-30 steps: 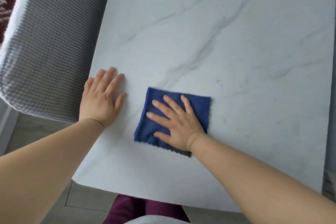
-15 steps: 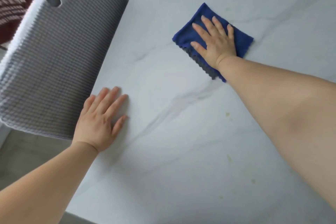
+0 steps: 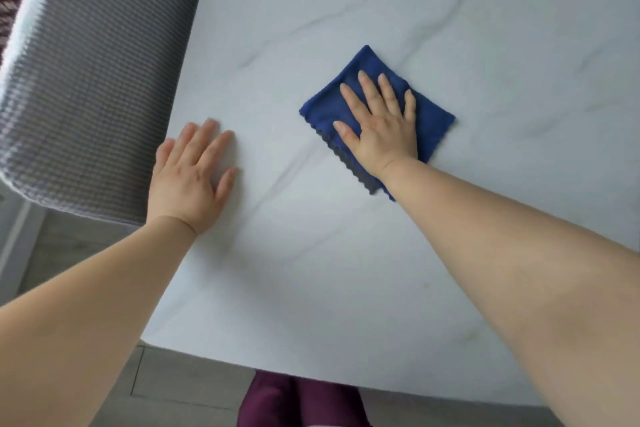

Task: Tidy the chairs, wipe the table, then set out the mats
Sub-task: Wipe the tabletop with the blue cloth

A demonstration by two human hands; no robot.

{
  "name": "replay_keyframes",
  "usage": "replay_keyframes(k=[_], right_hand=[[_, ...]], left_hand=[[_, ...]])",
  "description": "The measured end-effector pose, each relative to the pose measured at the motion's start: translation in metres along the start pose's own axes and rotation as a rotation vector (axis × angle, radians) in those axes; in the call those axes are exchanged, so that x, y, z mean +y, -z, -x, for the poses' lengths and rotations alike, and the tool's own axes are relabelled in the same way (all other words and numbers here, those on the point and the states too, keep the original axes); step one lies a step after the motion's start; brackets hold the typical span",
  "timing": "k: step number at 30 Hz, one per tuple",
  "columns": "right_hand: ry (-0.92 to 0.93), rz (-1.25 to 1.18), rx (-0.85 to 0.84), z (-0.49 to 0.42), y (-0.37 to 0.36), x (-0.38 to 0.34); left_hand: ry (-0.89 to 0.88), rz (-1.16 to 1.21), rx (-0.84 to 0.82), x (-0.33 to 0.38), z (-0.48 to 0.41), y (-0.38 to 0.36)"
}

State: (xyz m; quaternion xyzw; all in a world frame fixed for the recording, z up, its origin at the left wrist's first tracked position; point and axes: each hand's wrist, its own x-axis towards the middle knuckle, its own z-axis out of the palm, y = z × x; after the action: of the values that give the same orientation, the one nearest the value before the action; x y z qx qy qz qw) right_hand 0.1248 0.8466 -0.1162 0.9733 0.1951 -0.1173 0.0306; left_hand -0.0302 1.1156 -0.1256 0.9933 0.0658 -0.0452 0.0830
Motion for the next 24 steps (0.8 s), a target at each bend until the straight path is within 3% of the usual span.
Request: replay_keyframes(k=[9, 16, 24], right_hand=[[0.122, 0.018, 0.010, 0.174, -0.048, -0.035], [0.285, -0.015, 0.005, 0.273, -0.072, -0.044], [0.619, -0.024, -0.014, 0.293, -0.082, -0.002]], left_hand=[[-0.030, -0.087, 0.038, 0.011, 0.011, 0.001], [-0.093, -0.059, -0.006, 0.067, 0.036, 0.002], [-0.212, 0.013, -0.100, 0.135, 0.037, -0.007]])
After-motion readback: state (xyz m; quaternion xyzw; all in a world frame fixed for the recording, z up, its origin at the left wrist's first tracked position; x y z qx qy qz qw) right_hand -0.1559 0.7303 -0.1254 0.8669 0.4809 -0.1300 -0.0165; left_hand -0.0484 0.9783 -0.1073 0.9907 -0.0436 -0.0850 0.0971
